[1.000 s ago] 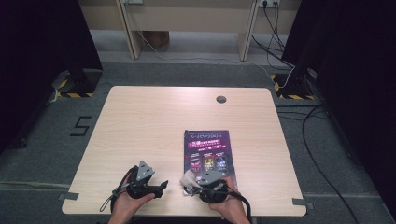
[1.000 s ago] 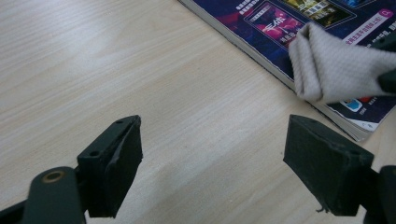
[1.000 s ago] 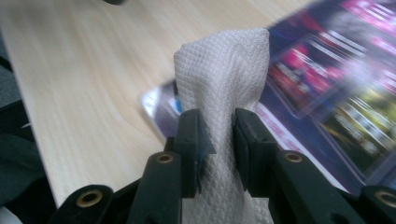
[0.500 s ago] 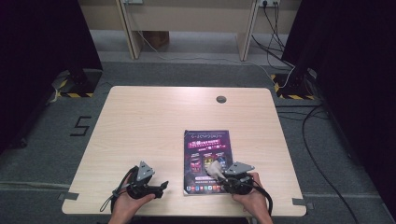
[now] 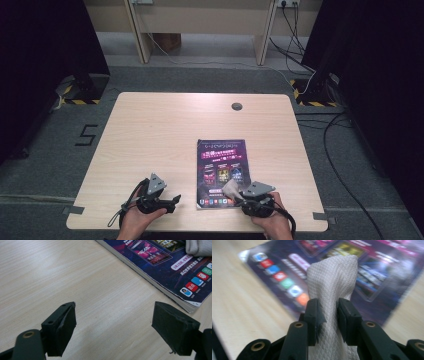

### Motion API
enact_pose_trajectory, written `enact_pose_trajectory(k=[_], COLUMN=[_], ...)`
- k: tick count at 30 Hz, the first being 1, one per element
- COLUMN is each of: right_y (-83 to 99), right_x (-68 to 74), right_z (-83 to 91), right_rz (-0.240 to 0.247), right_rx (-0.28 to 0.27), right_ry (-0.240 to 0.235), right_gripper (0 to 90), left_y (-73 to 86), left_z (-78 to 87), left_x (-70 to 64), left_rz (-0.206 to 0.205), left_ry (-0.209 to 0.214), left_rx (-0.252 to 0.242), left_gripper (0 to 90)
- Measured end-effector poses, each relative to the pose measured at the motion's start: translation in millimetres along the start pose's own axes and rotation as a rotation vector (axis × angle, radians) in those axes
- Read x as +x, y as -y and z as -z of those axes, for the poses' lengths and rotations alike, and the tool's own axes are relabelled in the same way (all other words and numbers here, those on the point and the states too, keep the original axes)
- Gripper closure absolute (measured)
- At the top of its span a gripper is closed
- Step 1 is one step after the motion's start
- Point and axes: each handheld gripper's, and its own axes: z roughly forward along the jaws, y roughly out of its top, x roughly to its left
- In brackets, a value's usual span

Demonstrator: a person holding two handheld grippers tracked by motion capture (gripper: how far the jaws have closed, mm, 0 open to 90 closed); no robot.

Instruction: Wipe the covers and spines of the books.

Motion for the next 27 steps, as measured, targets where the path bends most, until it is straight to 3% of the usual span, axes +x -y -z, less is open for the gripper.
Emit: enact_pose_trajectory(k=[5, 8, 15, 17, 20, 24, 27], right_y=[4.7, 4.2, -0.3, -0.1, 1.0, -0.2, -1.3], right_x=[-20.2, -18.6, -1.4, -5.2, -16.6, -24.2, -21.0], right_z=[4.9, 4.8, 0.8, 0.6, 0.9, -0.8, -1.2], right_rz=[-0.045, -0.03, 0.028, 0.008, -0.024, -0.044, -0.02], right_rx=[0.01, 0.016, 0.013, 0.01, 0.009, 0.009, 0.016], right_ry=[0.063, 0.079, 0.039, 0.025, 0.063, 0.096, 0.113], right_gripper=[70.5, 70.1, 70.6, 70.5, 70.5, 70.3, 70.5], left_y=[-0.4, -0.4, 1.3, 1.0, 0.0, -2.7, -5.2], left_z=[-0.4, -0.5, -2.4, -3.7, -5.9, -8.8, -10.8], left_x=[-0.9, -1.2, -6.7, -10.9, -17.3, -26.2, -34.7], left_rz=[-0.01, -0.009, -0.019, -0.028, -0.035, 0.007, 0.039], left_ry=[0.003, 0.001, 0.015, 0.024, 0.046, 0.09, 0.118], left_rx=[0.006, 0.006, 0.012, 0.01, -0.005, -0.028, -0.057], left_gripper=[18.9, 18.8, 18.8, 18.7, 18.4, 17.4, 16.8])
